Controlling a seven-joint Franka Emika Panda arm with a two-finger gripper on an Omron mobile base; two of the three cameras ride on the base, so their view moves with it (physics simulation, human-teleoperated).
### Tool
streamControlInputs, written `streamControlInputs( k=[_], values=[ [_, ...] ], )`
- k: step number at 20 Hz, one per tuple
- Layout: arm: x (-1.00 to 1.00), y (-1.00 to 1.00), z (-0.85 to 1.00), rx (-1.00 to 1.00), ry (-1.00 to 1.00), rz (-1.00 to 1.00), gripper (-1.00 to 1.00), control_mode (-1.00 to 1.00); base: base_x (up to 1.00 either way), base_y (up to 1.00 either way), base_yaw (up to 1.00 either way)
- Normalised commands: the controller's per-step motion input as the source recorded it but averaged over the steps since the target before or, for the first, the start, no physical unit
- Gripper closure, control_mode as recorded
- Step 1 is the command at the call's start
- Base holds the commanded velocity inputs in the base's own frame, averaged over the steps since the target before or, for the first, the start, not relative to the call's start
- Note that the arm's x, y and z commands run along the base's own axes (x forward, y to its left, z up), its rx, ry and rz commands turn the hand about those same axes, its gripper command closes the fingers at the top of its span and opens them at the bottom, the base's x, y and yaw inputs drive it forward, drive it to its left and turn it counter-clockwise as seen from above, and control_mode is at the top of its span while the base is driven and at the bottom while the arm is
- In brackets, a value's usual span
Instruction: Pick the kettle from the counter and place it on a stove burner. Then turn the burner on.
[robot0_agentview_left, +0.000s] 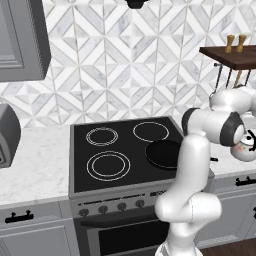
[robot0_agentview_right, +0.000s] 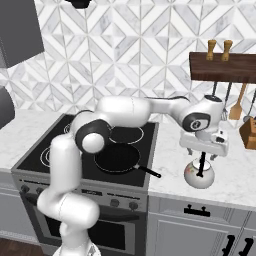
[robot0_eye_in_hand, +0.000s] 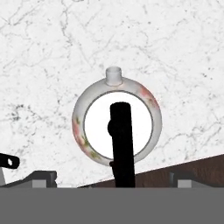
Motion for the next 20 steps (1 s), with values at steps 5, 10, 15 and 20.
streamControlInputs(
  k=[5, 10, 15, 20],
  values=[
    [0.04, 0.00, -0.21, 0.00, 0.01, 0.03, -1.00, -1.00, 0.00, 0.00, 0.00],
    [0.06, 0.00, -0.23, 0.01, 0.07, 0.01, -1.00, -1.00, 0.00, 0.00, 0.00],
    [0.00, 0.00, -0.25, 0.00, 0.05, 0.00, -1.00, -1.00, 0.00, 0.00, 0.00],
    [0.00, 0.00, -0.10, 0.00, 0.02, 0.00, -1.00, -1.00, 0.00, 0.00, 0.00]
  ],
)
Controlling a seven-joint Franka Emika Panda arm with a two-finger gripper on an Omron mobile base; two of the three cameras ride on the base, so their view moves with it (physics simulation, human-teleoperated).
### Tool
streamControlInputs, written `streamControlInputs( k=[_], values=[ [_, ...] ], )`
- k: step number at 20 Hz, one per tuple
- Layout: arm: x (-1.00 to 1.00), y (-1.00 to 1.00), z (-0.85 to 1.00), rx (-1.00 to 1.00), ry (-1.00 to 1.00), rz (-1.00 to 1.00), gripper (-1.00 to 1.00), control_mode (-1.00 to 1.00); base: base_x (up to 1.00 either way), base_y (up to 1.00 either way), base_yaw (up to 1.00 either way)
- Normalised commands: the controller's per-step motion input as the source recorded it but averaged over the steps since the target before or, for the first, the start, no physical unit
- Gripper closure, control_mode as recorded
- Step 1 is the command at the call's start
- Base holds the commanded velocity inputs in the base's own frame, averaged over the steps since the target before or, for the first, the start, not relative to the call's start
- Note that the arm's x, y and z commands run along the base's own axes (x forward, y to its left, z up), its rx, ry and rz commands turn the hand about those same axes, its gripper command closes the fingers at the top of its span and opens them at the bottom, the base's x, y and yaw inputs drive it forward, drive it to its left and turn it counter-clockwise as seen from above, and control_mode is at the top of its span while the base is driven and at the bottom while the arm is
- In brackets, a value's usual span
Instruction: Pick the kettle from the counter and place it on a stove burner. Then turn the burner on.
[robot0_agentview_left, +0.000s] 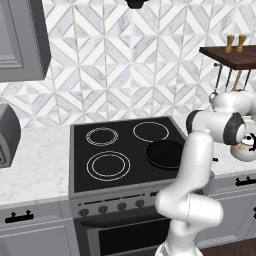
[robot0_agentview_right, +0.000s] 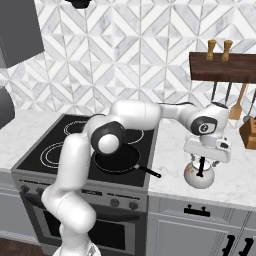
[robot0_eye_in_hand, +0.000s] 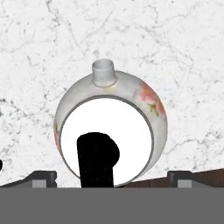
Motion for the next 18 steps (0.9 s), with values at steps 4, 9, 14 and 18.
streamControlInputs(
  k=[4, 9, 14, 18],
  values=[
    [-0.03, 0.00, 0.00, 0.00, -0.02, 0.00, 1.00, -1.00, 0.00, 0.00, 0.00],
    [-0.15, 0.05, 0.00, -0.03, -0.07, 0.00, 1.00, -1.00, 0.00, 0.00, 0.00],
    [-0.23, 0.27, 0.05, -0.12, -0.13, 0.00, 1.00, -1.00, 0.00, 0.00, 0.00],
    [-0.15, 0.52, 0.40, -0.12, -0.17, 0.00, 1.00, -1.00, 0.00, 0.00, 0.00]
  ],
)
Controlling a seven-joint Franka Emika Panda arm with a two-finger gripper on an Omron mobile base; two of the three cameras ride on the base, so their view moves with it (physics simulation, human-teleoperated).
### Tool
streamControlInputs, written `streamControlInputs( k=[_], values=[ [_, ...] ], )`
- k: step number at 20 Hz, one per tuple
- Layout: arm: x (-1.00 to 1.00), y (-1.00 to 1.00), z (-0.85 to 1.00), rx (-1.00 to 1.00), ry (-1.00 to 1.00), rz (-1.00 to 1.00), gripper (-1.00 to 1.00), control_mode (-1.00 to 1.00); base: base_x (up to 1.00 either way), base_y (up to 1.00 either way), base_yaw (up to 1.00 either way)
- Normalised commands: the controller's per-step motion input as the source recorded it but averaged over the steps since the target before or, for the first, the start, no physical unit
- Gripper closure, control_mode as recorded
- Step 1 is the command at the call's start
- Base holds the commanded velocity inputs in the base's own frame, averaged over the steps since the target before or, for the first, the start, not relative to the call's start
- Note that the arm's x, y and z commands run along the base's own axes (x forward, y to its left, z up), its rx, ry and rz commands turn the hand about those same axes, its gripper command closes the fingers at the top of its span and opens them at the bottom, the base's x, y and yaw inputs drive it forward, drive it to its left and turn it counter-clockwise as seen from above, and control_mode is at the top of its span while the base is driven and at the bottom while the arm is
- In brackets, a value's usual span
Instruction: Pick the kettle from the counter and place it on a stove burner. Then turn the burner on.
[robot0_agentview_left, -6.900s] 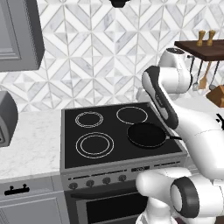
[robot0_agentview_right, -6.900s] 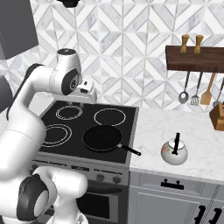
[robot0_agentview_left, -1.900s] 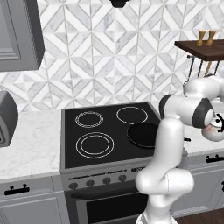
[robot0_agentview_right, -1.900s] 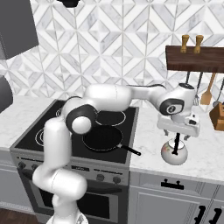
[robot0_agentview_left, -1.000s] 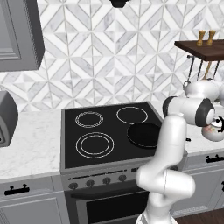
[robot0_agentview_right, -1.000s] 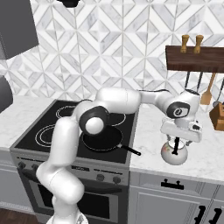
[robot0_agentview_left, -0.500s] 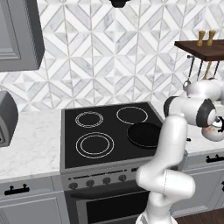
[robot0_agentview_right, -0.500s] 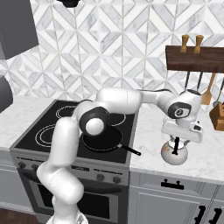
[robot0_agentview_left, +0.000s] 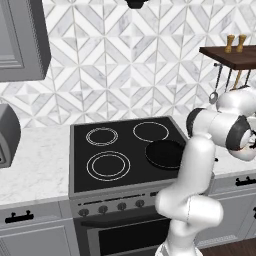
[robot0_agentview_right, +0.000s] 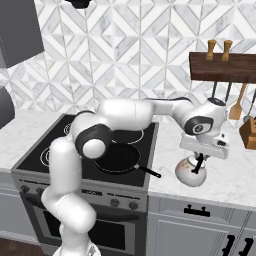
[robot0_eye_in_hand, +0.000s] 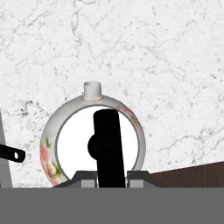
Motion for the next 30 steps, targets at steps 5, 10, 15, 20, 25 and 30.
streamControlInputs(
  k=[5, 10, 15, 20, 25, 30],
  values=[
    [-0.06, 0.86, 0.62, -0.13, -0.25, 0.00, 1.00, -1.00, 0.00, 0.00, 0.00],
    [0.00, 1.00, 0.54, -0.14, -0.17, 0.00, 1.00, -1.00, 0.00, 0.00, 0.00],
    [0.00, 1.00, 0.38, -0.12, -0.06, 0.00, 1.00, -1.00, 0.00, 0.00, 0.00],
    [0.02, 1.00, 0.59, -0.12, -0.09, -0.01, 1.00, -1.00, 0.00, 0.00, 0.00],
    [0.00, 1.00, 0.19, -0.04, -0.03, -0.01, 1.00, -1.00, 0.00, 0.00, 0.00],
    [0.17, 1.00, 0.04, 0.00, -0.01, 0.00, 1.00, -1.00, 0.00, 0.00, 0.00]
  ],
)
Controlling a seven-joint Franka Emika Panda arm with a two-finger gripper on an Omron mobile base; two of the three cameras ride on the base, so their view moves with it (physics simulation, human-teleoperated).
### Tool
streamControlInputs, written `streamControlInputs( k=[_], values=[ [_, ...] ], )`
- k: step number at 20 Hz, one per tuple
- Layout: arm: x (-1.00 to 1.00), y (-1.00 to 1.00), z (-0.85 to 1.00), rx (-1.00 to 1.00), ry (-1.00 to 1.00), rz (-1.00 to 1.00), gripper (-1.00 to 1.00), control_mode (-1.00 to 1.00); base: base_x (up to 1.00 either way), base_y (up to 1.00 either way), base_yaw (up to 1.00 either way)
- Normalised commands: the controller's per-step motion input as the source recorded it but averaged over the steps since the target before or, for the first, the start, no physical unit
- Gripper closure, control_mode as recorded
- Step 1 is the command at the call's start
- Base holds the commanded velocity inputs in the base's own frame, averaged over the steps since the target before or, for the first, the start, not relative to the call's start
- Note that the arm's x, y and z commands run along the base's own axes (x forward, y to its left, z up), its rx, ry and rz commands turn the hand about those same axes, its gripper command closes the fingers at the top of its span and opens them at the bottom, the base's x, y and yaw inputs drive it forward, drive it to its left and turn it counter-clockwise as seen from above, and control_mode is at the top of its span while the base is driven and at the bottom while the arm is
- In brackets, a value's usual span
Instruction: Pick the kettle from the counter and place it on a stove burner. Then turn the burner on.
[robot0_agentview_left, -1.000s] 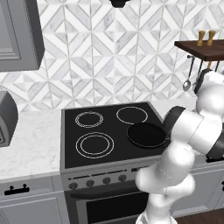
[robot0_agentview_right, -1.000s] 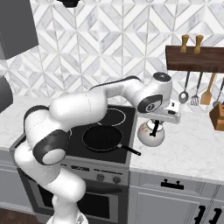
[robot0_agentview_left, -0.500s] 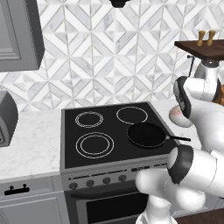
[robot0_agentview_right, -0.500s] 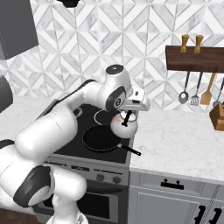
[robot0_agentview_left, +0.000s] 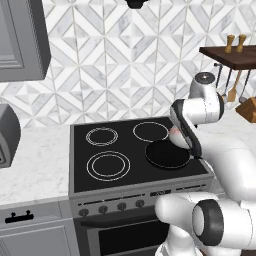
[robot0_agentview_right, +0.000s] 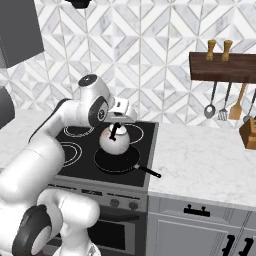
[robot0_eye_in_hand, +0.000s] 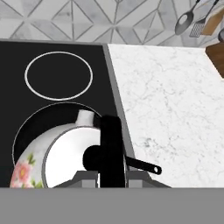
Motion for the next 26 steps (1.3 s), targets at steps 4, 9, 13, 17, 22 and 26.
streamControlInputs(
  k=[4, 9, 13, 17, 22, 26],
  values=[
    [0.24, 1.00, 0.16, 0.01, 0.00, 0.00, 1.00, -1.00, 0.00, 0.00, 0.00],
    [0.39, 1.00, 0.00, 0.00, 0.07, 0.00, 1.00, -1.00, 0.00, 0.00, 0.00],
    [0.22, 1.00, 0.00, 0.01, 0.08, 0.07, 1.00, -1.00, 0.00, 0.00, 0.00],
    [0.14, 0.99, -0.07, 0.03, 0.12, 0.16, 1.00, -1.00, 0.00, 0.00, 0.00],
    [0.17, 0.93, -0.18, 0.01, 0.10, 0.14, 1.00, -1.00, 0.00, 0.00, 0.00],
    [0.14, 0.22, -0.30, 0.00, 0.00, 0.02, 1.00, -1.00, 0.00, 0.00, 0.00]
  ],
)
